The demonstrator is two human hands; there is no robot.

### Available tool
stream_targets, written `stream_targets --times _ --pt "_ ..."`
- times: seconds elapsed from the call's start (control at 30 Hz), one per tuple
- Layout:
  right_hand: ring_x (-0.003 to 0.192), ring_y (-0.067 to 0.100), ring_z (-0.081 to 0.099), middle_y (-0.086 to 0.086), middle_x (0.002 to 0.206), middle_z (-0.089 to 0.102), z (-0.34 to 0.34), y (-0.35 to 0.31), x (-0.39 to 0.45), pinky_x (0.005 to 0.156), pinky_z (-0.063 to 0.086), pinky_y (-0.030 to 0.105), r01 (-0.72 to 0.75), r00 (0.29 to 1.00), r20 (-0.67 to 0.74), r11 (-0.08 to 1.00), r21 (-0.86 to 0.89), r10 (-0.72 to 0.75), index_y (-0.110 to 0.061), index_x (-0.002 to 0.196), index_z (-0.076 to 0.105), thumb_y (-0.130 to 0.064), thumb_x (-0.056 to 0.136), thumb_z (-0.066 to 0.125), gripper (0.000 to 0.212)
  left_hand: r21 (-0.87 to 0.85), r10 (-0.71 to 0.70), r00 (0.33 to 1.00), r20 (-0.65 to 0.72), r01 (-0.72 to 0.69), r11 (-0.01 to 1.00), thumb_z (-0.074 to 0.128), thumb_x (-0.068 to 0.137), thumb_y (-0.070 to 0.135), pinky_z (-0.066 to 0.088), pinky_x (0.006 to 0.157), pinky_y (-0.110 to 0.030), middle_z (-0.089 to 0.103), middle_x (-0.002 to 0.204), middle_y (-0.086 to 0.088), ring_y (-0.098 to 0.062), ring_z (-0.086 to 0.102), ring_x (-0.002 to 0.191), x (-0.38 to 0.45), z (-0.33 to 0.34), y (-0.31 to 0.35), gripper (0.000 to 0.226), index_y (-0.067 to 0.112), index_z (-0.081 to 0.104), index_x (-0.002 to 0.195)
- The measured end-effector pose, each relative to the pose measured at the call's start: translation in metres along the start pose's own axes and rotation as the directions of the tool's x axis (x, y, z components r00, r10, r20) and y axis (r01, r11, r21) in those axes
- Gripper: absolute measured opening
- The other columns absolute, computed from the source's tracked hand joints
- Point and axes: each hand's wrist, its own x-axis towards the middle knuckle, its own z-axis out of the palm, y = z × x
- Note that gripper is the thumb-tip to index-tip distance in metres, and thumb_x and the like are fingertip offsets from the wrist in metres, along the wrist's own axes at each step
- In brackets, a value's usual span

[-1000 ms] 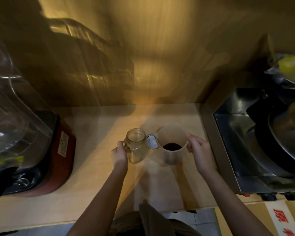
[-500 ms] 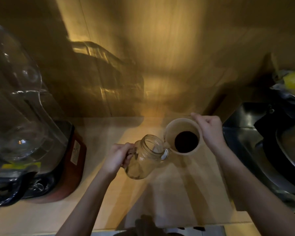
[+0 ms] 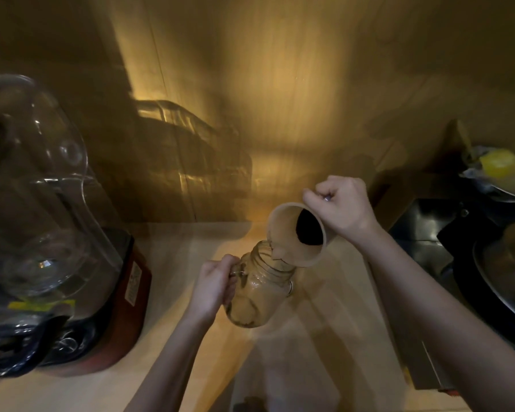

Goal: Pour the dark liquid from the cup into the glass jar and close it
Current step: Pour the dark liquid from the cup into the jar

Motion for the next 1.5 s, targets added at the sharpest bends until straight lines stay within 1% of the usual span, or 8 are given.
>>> stream_targets --times 0.13,0.27,0.37,0.53,0.77,0.87,0.97,1.5 --pt "0.042 0.012 0.033 0.003 0.036 0.034 0.003 -0.004 0.007 0.055 0.027 0.018 0.167 0.986 0.008 0.985 -0.050 -0.167 -0.012 0.038 0.033 -0.030 0.076 0.043 0.043 0.017 0.019 0.999 -0.044 -0.019 1.000 0.049 0.085 0.019 0.024 0.040 -0.023 0.033 0.032 0.008 -0.011 0.028 0.033 0.001 0.010 -0.002 0.050 0.021 0.043 0.036" --pt "0.042 -0.003 0.026 0.001 0.034 0.033 0.000 -0.007 0.016 0.057 0.027 0.009 0.234 0.972 -0.012 0.969 -0.075 -0.235 -0.015 0.038 0.031 -0.028 0.077 0.043 0.043 0.080 0.097 0.989 -0.113 -0.088 0.993 0.056 0.082 0.023 0.028 0.050 -0.029 0.036 0.037 0.005 -0.015 0.032 0.041 0.004 0.017 -0.002 0.042 0.015 0.050 0.042" --pt "0.041 0.002 0.027 0.009 0.031 0.040 -0.006 -0.008 0.023 0.056 0.030 0.014 0.254 0.967 -0.007 0.962 -0.096 -0.256 -0.011 0.036 0.035 -0.023 0.076 0.044 0.043 0.128 0.180 0.968 -0.173 -0.160 0.979 0.058 0.081 0.025 0.030 0.053 -0.031 0.036 0.039 0.001 -0.018 0.033 0.045 0.005 0.024 0.002 0.041 0.011 0.049 0.044" --pt "0.044 0.014 0.032 0.007 0.032 0.040 -0.012 -0.013 0.032 0.061 0.032 0.024 0.292 0.952 -0.035 0.940 -0.178 -0.303 -0.007 0.035 0.039 -0.007 0.071 0.054 0.039 0.156 0.248 0.948 -0.199 -0.219 0.963 0.057 0.083 0.023 0.024 0.045 -0.028 0.030 0.029 0.009 -0.007 0.026 0.035 0.005 0.031 0.011 0.050 0.020 0.040 0.036" --pt "0.045 0.013 0.029 -0.003 0.036 0.032 -0.018 -0.021 0.040 0.059 0.029 0.026 0.368 0.919 -0.067 0.906 -0.211 -0.389 -0.018 0.039 0.033 -0.017 0.071 0.045 0.034 0.156 0.301 0.932 -0.204 -0.273 0.949 0.056 0.084 0.026 0.023 0.044 -0.027 0.029 0.035 0.009 -0.007 0.024 0.037 0.007 0.033 0.021 0.049 0.016 0.039 0.039" --pt "0.045 0.014 0.033 0.004 0.033 0.038 -0.021 -0.023 0.047 0.059 0.028 0.026 0.364 0.917 -0.089 0.906 -0.216 -0.389 -0.012 0.036 0.038 -0.018 0.070 0.045 0.035 0.160 0.342 0.917 -0.206 -0.313 0.936 0.057 0.084 0.024 0.021 0.044 -0.026 0.026 0.037 0.009 -0.008 0.022 0.039 0.008 0.031 0.029 0.047 0.013 0.040 0.041" --pt "0.044 0.016 0.034 0.009 0.032 0.041 -0.022 -0.025 0.052 0.057 0.028 0.027 0.362 0.914 -0.103 0.902 -0.233 -0.393 -0.010 0.036 0.038 -0.017 0.069 0.045 0.034 0.166 0.358 0.908 -0.218 -0.327 0.930 0.057 0.084 0.026 0.020 0.047 -0.029 0.027 0.047 -0.005 -0.011 0.022 0.045 0.008 0.030 0.036 0.045 0.011 0.041 0.044" --pt "0.045 0.014 0.030 0.001 0.034 0.035 -0.019 -0.029 0.053 0.059 0.021 0.023 0.471 0.855 -0.080 0.831 -0.295 -0.513 -0.015 0.038 0.035 -0.013 0.068 0.048 0.033 0.142 0.347 0.906 -0.241 -0.321 0.936 0.058 0.083 0.027 0.026 0.054 -0.032 0.031 0.051 -0.009 -0.017 0.026 0.048 0.009 0.031 0.036 0.043 0.008 0.046 0.046"
